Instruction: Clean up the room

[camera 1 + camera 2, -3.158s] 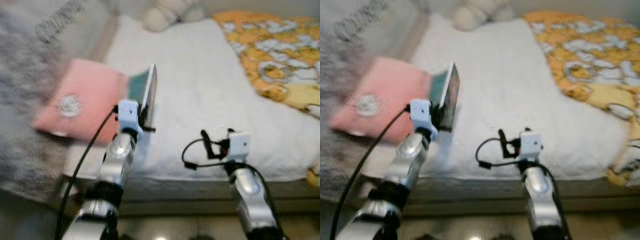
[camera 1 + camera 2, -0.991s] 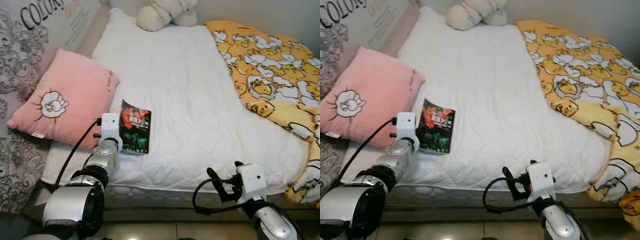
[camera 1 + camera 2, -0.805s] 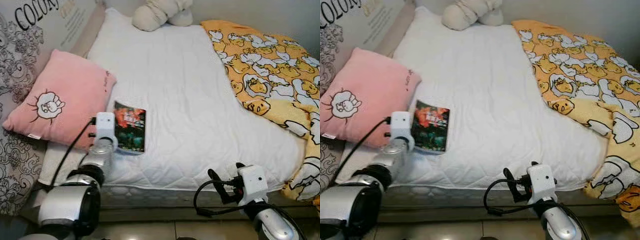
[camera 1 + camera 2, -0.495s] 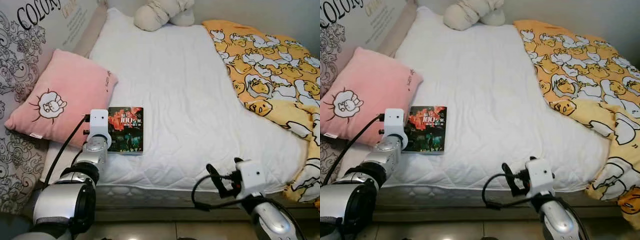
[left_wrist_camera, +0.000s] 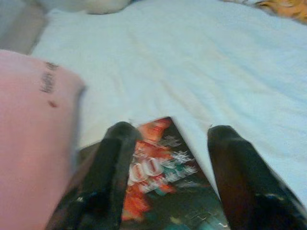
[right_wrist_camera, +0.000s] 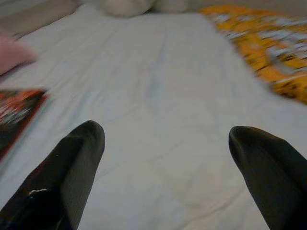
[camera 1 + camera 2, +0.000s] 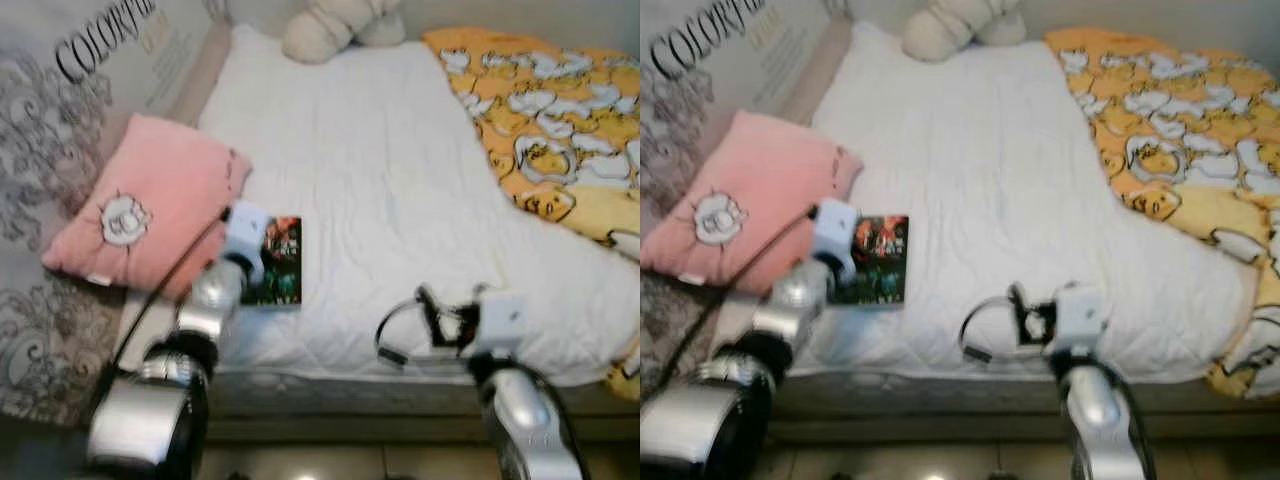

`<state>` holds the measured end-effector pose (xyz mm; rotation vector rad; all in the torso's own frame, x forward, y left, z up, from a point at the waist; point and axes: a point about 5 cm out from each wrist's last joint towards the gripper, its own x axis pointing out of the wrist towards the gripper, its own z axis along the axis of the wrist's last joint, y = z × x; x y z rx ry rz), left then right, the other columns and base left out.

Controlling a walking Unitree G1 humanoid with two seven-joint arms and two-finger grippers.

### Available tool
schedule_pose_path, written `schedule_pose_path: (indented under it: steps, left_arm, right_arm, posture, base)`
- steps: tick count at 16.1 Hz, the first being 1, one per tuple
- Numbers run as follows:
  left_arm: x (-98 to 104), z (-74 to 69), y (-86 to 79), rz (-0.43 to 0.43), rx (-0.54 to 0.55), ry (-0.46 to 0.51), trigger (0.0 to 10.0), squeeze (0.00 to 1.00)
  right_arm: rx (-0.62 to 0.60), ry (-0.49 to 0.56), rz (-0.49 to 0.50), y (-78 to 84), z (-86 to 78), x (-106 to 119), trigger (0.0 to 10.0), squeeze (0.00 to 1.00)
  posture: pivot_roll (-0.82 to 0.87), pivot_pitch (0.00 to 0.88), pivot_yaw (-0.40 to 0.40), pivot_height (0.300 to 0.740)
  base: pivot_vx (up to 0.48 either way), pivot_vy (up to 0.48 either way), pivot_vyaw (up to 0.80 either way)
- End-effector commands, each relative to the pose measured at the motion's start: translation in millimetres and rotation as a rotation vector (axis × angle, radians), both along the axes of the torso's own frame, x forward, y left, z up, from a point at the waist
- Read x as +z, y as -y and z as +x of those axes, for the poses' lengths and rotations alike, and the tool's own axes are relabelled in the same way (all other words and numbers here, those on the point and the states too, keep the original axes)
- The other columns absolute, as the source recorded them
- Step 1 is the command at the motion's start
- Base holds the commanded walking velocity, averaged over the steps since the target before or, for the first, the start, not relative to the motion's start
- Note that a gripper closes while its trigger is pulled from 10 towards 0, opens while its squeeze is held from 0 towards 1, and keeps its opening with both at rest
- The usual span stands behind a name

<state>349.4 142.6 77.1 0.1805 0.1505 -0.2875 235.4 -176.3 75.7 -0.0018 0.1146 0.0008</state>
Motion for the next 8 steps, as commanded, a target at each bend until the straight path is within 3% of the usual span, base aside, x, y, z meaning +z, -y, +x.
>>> schedule_pose_path:
  steps: [1,2,3,4,5,8]
  left_arm:
    - [-4.4,-6.1,-0.9,-0.020,-0.014,-0.004,10.0,1.00]
    - [-8.1,-15.6,1.7,-0.070,0.000,0.012,10.0,1.00]
    - [-7.5,-27.7,4.4,-0.177,0.044,0.068,10.0,1.00]
    - [-5.3,-28.5,2.2,-0.210,0.076,0.095,10.0,1.00]
    - [-2.0,-28.4,-2.1,-0.235,0.124,0.124,10.0,1.00]
    - [2.9,-31.7,1.1,-0.254,0.115,0.135,10.0,1.00]
  right_arm:
    - [-0.091,-0.019,0.001,13.4,-0.1,-5.6,10.0,0.00]
    - [-0.111,-0.028,0.007,17.1,3.9,-9.4,10.0,0.00]
    - [-0.120,-0.042,0.038,19.7,12.5,-15.6,10.0,0.00]
    - [-0.118,-0.036,0.051,20.0,15.0,-15.9,10.0,0.00]
    - [-0.120,-0.024,0.065,21.3,19.6,-16.1,10.0,0.00]
    - [-0.135,-0.062,-0.008,22.0,28.4,-22.8,10.0,0.00]
  posture:
    - [-0.03,0.000,0.024,0.740]
    - [-0.02,0.000,0.021,0.740]
    - [0.01,0.000,0.007,0.740]
    - [0.02,0.000,-0.007,0.740]
    - [0.03,0.000,-0.019,0.740]
    - [0.04,0.000,-0.031,0.740]
  base:
    - [0.000,0.000,0.00]
    - [0.000,0.000,0.00]
    - [0.000,0.000,0.00]
    - [0.000,0.000,0.00]
    - [0.000,-0.480,0.00]
    - [0.000,-0.480,0.00]
